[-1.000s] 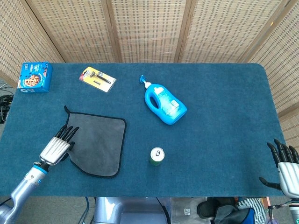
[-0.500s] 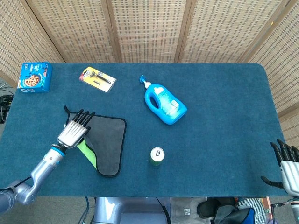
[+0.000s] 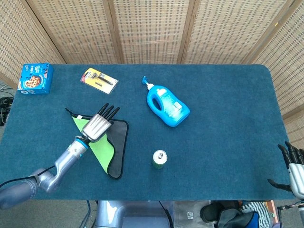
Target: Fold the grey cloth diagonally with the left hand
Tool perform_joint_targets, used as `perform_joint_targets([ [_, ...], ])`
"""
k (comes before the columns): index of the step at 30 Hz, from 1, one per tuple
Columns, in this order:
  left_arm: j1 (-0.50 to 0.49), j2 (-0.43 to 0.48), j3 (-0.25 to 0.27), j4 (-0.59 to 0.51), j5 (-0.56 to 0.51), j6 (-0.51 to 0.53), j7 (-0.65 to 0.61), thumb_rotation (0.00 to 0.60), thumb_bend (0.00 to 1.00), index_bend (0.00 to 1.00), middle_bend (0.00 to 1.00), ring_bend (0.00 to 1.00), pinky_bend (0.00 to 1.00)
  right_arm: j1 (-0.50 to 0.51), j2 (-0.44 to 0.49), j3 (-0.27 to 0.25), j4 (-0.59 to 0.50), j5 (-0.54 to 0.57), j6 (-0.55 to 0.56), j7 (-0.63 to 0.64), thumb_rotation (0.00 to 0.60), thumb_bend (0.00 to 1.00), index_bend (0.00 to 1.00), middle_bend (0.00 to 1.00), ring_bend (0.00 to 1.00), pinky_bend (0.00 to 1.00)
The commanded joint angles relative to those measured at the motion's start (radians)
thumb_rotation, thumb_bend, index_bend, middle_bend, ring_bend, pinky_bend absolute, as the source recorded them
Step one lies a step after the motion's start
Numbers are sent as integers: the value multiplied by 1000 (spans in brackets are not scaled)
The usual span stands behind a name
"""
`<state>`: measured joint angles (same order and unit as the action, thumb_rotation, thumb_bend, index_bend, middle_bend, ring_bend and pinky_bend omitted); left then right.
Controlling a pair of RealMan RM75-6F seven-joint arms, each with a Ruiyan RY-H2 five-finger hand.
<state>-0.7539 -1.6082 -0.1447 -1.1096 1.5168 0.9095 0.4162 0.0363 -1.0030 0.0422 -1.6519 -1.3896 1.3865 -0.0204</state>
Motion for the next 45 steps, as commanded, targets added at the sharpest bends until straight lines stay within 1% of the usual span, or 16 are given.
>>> perform_joint_targets([
  [1, -15, -10, -6, 7, -15, -16, 16, 600, 380, 595, 0, 0, 0, 0, 1, 0, 0, 1, 0, 2, 600, 0, 0, 0, 0, 0],
  [5, -29, -23, -3, 12, -34, -31, 31, 600, 380, 595, 0, 0, 0, -2, 2, 1, 1, 0, 4, 7, 600, 0, 0, 0, 0, 0],
  [11, -31, -41, 19, 20, -53, -39, 49, 600, 380, 595, 0, 0, 0, -4, 4, 2, 1, -3, 9, 11, 600, 0, 0, 0, 0, 0],
  [19, -26, -35, 35, 26, -71, -35, 51, 600, 379, 587, 0, 0, 0, -7, 3, 4, -1, -3, 17, 10, 600, 0, 0, 0, 0, 0],
  [21, -24, -29, 37, 24, -80, -34, 54, 600, 380, 545, 0, 0, 0, -6, 3, 4, -2, -3, 17, 9, 600, 0, 0, 0, 0, 0],
  [22, -22, -26, 37, 24, -86, -34, 56, 600, 380, 489, 0, 0, 0, -6, 3, 4, -3, -4, 17, 8, 600, 0, 0, 0, 0, 0],
  [24, -20, -21, 38, 21, -98, -36, 68, 600, 380, 369, 0, 0, 0, -7, 4, 3, -5, -6, 19, 5, 600, 0, 0, 0, 0, 0],
  [26, -18, -19, 35, 18, -110, -33, 79, 600, 380, 202, 0, 0, 0, -7, 3, 3, -7, -7, 20, 4, 600, 0, 0, 0, 0, 0],
  [28, -14, -19, 27, 11, -123, -16, 87, 600, 380, 70, 0, 0, 0, -8, 4, 4, -7, -7, 23, 6, 600, 0, 0, 0, 0, 0],
  [29, -13, -18, 27, 8, -125, -12, 92, 600, 380, 23, 0, 0, 0, -9, 4, 4, -7, -7, 24, 6, 600, 0, 0, 0, 0, 0],
  [31, -13, -17, 27, 3, -128, -5, 97, 600, 380, 0, 0, 0, 0, -9, 5, 5, -6, -6, 23, 7, 600, 0, 0, 0, 0, 0],
  [38, -4, -6, 29, -20, -135, 20, 93, 600, 379, 0, 0, 0, 0, -11, 8, 6, -9, -8, 28, 12, 600, 0, 0, 0, 0, 0],
  [45, 46, 45, 30, -97, -152, 92, 73, 600, 380, 0, 0, 0, 0, -9, 11, 3, -9, -11, 22, 14, 600, 0, 0, 0, 0, 0],
])
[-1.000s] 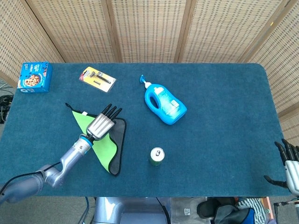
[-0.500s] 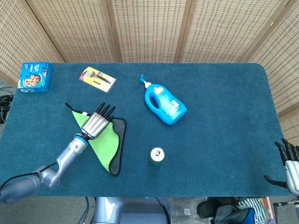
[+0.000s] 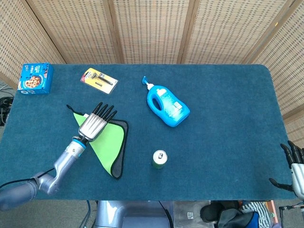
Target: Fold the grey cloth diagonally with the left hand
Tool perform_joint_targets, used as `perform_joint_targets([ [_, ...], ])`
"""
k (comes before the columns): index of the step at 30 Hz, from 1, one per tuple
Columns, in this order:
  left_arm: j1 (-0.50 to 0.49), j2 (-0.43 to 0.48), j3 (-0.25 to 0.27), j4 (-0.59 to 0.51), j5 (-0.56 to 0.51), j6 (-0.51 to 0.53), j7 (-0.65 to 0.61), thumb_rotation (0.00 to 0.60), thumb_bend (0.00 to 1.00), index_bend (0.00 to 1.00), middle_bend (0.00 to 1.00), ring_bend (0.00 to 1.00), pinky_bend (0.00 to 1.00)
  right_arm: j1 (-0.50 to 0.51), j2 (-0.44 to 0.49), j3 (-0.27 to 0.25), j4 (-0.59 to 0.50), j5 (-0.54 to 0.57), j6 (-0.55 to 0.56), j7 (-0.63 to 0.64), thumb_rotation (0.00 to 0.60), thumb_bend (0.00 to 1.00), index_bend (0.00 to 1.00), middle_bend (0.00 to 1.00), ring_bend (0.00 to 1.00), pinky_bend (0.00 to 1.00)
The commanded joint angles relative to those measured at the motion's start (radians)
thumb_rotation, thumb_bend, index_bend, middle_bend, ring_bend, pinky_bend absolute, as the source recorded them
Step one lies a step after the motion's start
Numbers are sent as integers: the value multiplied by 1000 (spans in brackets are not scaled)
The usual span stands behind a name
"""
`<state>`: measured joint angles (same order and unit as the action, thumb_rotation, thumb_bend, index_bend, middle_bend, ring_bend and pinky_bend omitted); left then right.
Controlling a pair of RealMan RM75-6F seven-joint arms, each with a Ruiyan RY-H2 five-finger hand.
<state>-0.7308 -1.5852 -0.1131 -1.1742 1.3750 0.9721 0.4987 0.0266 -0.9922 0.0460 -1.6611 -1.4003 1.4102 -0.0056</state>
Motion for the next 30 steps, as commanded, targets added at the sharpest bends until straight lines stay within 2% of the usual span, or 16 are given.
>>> perform_joint_targets([
  [1, 36, 35, -2, -53, -16, 46, -14, 600, 380, 0, 0, 0, 0, 1, 0, -2, 0, -1, -3, -3, 600, 0, 0, 0, 0, 0],
  [7, 133, 117, -3, -203, -47, 166, -59, 600, 377, 0, 0, 0, 0, 4, -2, -7, -5, -6, -9, -18, 600, 0, 0, 0, 0, 0],
  [10, 208, 195, 34, -319, -41, 242, -69, 600, 355, 0, 0, 0, 0, 4, -3, -10, -11, -14, -6, -34, 600, 0, 0, 0, 0, 0],
  [11, 244, 224, 56, -361, -38, 274, -73, 600, 329, 0, 0, 0, 0, 5, -3, -12, -15, -20, -4, -40, 600, 0, 0, 0, 0, 0],
  [12, 302, 267, 99, -421, -29, 323, -76, 600, 311, 0, 0, 0, 0, 6, -5, -17, -20, -31, -4, -52, 600, 0, 0, 0, 0, 0],
  [14, 343, 300, 133, -470, -9, 361, -78, 600, 256, 0, 0, 0, 0, 6, -6, -19, -24, -36, -3, -64, 600, 0, 0, 0, 0, 0],
  [20, 442, 325, 198, -523, 23, 444, -82, 600, 145, 0, 0, 0, 0, 7, -8, -22, -32, -49, 4, -79, 600, 0, 0, 0, 0, 0],
  [30, 524, 338, 226, -525, 56, 509, -110, 600, 142, 0, 0, 0, 0, 4, -7, -24, -41, -59, 15, -84, 600, 0, 0, 0, 0, 0],
])
